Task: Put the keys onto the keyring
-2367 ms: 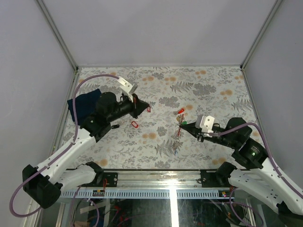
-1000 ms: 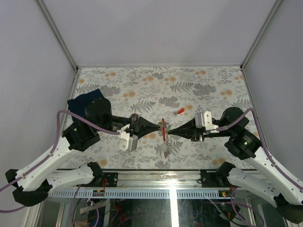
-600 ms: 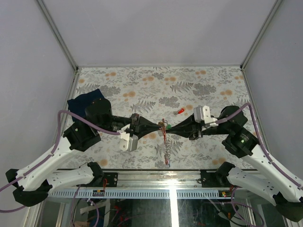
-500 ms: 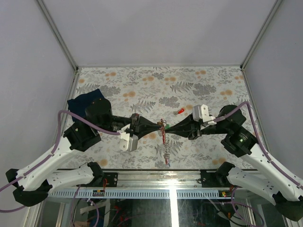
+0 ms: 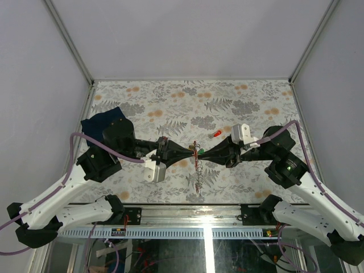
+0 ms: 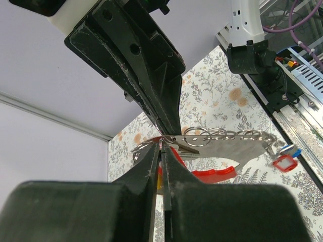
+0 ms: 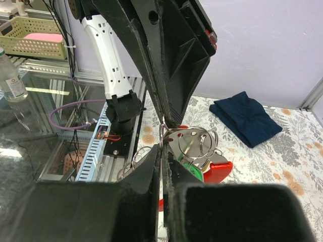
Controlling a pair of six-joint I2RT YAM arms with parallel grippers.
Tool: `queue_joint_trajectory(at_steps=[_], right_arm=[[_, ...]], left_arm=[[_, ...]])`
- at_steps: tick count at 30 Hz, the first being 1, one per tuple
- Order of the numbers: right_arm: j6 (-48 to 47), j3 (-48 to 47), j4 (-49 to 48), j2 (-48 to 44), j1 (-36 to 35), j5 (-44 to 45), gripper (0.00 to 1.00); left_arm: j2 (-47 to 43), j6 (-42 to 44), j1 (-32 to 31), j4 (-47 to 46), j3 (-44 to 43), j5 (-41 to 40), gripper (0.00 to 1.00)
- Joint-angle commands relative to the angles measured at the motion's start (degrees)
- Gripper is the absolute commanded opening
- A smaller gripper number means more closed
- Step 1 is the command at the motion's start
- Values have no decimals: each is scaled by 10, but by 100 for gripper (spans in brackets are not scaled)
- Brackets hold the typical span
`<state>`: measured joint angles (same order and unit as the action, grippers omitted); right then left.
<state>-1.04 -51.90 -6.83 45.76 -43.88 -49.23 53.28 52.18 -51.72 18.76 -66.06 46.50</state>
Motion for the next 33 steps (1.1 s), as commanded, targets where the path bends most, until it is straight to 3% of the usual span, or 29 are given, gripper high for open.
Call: queue_joint_trajectory(at_steps=[1,20,33], right_arm=[[12,-22,-51,2,-3,-11,0],[32,-16,-51,7,-3,8,0],[111,-2,-104,11,-3,30,0]], left_arm=[[-4,-1,-6,-39,1,8,0],[-10,0,-11,-40,-2,15,0],[-14,4,-12,-28,-1,16,0]])
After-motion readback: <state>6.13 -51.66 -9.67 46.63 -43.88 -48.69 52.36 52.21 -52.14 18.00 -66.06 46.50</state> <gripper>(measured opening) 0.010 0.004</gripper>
